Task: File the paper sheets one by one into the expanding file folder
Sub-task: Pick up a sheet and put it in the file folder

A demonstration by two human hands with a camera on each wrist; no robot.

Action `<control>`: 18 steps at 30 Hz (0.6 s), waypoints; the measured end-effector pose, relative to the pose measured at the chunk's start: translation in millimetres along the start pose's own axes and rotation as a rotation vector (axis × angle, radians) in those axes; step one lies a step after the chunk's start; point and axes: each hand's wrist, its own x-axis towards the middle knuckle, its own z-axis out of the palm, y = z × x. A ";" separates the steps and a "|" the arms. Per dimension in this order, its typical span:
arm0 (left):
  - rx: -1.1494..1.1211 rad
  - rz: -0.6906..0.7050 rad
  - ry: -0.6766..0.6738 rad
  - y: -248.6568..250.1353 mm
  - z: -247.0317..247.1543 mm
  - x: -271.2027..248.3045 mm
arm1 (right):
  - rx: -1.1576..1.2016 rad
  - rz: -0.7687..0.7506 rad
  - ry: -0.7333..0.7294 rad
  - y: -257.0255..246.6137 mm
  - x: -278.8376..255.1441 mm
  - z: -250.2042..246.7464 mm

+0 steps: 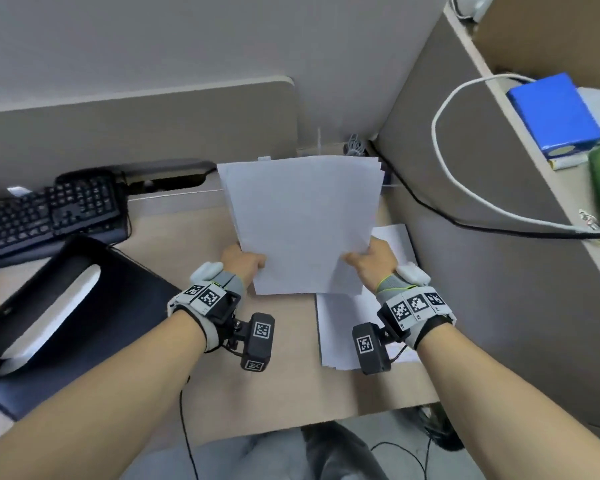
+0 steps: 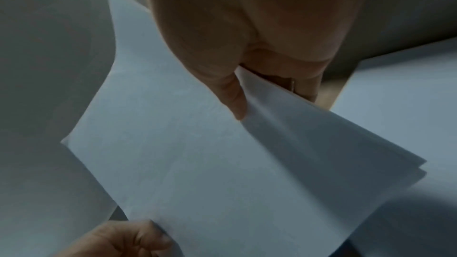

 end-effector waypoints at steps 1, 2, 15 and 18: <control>-0.019 -0.008 0.048 -6.2 -23.8 -2.6 | -0.034 -0.042 -0.053 -13.7 -0.9 13.5; -0.027 -0.012 0.089 -14.9 -45.3 -4.7 | -0.077 -0.072 -0.099 -27.6 -2.8 26.9; 0.126 -0.179 0.337 -150.0 -290.6 -12.4 | -0.599 -0.533 -0.465 -147.1 -57.0 231.2; 0.308 -0.257 0.315 -185.0 -330.2 -1.1 | -0.663 -0.570 -0.457 -174.9 -64.5 272.2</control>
